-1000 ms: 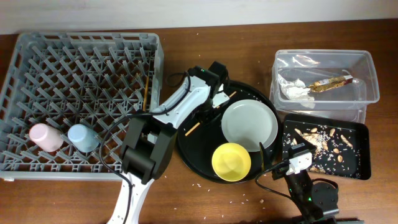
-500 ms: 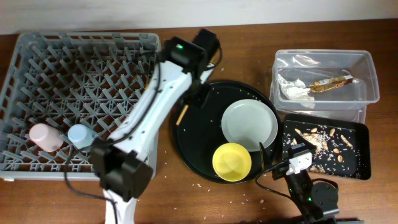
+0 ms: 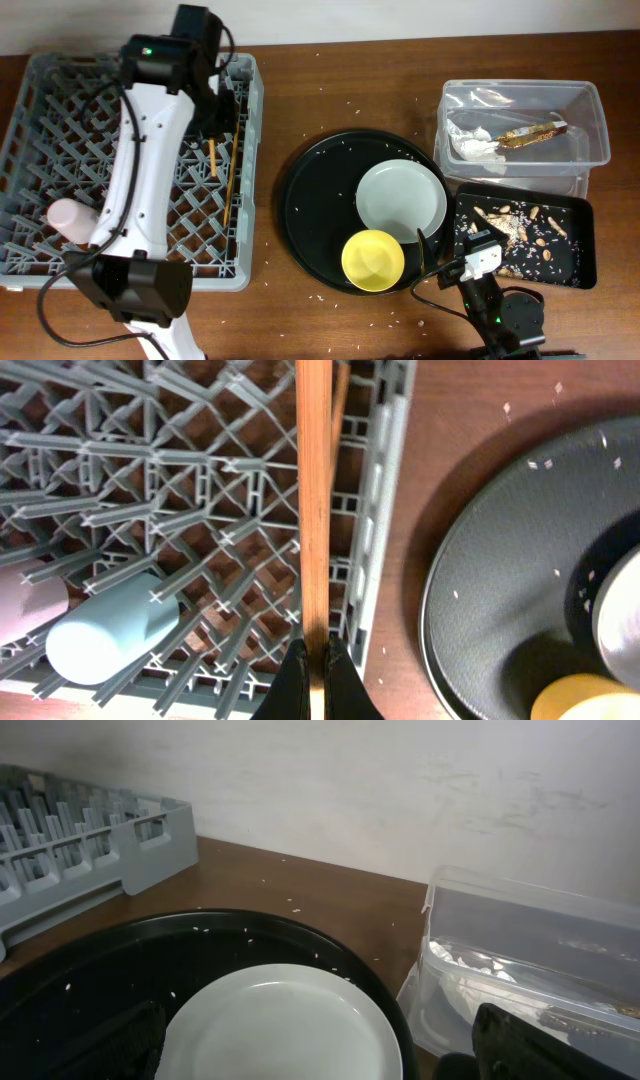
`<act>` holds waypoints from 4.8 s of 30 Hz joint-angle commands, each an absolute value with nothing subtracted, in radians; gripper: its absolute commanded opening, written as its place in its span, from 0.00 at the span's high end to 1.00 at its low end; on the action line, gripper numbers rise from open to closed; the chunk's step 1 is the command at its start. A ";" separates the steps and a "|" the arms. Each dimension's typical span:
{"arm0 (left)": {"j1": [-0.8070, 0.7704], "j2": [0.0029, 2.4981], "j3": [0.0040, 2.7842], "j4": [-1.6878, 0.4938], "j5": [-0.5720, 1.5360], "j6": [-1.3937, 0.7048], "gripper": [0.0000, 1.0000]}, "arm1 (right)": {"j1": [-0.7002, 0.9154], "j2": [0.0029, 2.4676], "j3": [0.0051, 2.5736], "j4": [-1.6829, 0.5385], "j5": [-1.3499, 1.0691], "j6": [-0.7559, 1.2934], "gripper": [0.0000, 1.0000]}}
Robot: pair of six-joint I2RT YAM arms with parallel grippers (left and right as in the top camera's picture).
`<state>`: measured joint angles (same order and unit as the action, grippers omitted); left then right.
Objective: Sort waste into correct bins and load items into the dishwasher rack
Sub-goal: 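Carry the chopsticks with the left gripper into the grey rack, release, then grasp the yellow bowl on the tray with the left gripper, then place the yellow bowl into the grey rack with the left gripper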
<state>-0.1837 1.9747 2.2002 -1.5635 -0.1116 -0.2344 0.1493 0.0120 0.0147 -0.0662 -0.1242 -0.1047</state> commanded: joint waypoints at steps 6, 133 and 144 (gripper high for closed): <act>-0.175 1.964 2.009 -1.441 -0.094 -0.184 1.00 | 0.144 0.006 0.006 -0.064 -0.126 -0.096 0.01; -0.416 2.041 1.732 -1.520 -1.131 -0.741 1.00 | 0.144 0.006 0.006 -0.064 -0.126 -0.096 0.02; -0.418 2.030 1.864 -1.671 -0.795 -0.740 0.43 | 0.144 0.006 0.006 -0.064 -0.126 -0.096 0.02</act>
